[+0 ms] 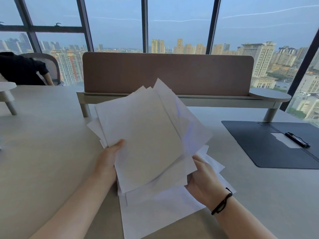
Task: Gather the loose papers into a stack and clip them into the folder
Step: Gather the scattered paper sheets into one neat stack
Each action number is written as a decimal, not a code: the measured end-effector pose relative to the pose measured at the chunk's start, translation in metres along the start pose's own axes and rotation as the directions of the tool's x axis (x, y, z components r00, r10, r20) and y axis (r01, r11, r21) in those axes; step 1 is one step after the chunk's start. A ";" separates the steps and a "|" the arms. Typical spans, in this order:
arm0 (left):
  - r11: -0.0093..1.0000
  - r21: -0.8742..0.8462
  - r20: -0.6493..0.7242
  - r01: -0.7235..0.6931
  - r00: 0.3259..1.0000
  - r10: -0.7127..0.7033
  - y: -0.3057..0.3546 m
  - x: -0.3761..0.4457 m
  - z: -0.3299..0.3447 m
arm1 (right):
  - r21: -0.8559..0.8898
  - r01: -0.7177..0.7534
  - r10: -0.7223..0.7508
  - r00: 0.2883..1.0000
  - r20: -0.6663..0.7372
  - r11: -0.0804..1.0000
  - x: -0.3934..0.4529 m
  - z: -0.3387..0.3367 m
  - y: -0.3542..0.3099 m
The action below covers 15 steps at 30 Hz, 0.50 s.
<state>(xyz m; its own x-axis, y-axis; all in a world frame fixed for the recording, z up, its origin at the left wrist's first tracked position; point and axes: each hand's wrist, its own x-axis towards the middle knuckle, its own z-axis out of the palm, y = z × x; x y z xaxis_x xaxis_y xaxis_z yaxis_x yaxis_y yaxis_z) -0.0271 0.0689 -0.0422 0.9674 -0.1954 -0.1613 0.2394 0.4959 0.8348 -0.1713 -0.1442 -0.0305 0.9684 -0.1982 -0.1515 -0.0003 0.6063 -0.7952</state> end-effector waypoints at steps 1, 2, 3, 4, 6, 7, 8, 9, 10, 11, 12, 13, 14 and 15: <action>1.000 0.007 0.007 -0.008 1.000 0.008 -0.001 -0.001 0.002 | -0.031 0.001 -0.001 1.000 0.009 1.000 -0.002 0.002 0.001; 1.000 0.012 0.012 -0.012 1.000 0.012 -0.002 -0.003 0.004 | -0.060 0.005 -0.003 1.000 0.026 0.998 -0.004 0.003 0.002; 1.000 0.013 0.010 -0.008 1.000 0.008 -0.002 -0.004 0.005 | -0.090 0.026 -0.021 0.999 0.048 0.996 -0.006 0.004 0.002; 1.000 0.010 0.011 0.001 1.000 -0.002 -0.002 -0.005 0.007 | -0.098 0.039 -0.033 0.997 0.064 0.994 -0.006 0.002 0.004; 0.999 -0.002 0.039 0.042 0.998 -0.042 -0.002 -0.004 0.009 | -0.118 0.007 -0.004 1.000 0.027 0.993 -0.006 -0.004 0.010; 0.998 -0.005 0.060 0.064 0.996 -0.064 -0.001 -0.004 0.009 | -0.138 -0.032 0.030 0.999 -0.012 0.990 -0.007 -0.006 0.012; 0.996 -0.003 0.083 0.086 0.993 -0.085 0.000 -0.005 0.008 | -0.132 -0.064 0.061 0.998 -0.030 0.989 -0.007 -0.011 0.014; 0.996 -0.001 0.100 0.094 0.991 -0.094 0.000 -0.006 0.008 | -0.140 -0.086 0.081 0.996 -0.045 0.986 -0.009 -0.016 0.014; 0.996 0.002 0.116 0.091 0.989 -0.091 0.001 -0.008 0.008 | -0.099 -0.093 0.094 0.996 -0.001 0.991 -0.010 -0.020 0.011; 0.997 0.014 0.128 0.072 0.989 -0.074 0.003 -0.009 0.008 | -0.103 -0.099 0.103 0.994 0.039 0.990 -0.014 -0.019 0.004; 0.999 0.031 0.138 0.043 0.989 -0.047 0.005 -0.011 0.008 | -0.094 -0.082 0.094 0.987 0.133 0.992 -0.015 -0.022 -0.002; 0.999 0.054 0.146 0.007 0.989 -0.015 0.008 -0.012 0.008 | -0.066 -0.094 0.105 0.975 0.198 0.993 -0.019 -0.017 -0.015; 0.997 0.074 0.154 -0.028 0.988 0.017 0.011 -0.014 0.008 | -0.007 -0.098 0.097 0.970 0.223 0.995 -0.018 -0.017 -0.027; 0.993 0.096 0.163 -0.063 0.986 0.046 0.016 -0.015 0.008 | 0.043 -0.072 0.061 0.976 0.208 0.996 -0.020 -0.015 -0.038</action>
<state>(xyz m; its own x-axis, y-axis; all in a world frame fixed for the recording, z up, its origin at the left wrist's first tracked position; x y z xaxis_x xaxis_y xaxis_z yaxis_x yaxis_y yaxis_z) -0.0386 0.0730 -0.0222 0.9509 -0.3074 -0.0346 0.1693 0.4236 0.8899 -0.1940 -0.1749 -0.0064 0.9972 0.0037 -0.0748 -0.0591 0.6517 -0.7561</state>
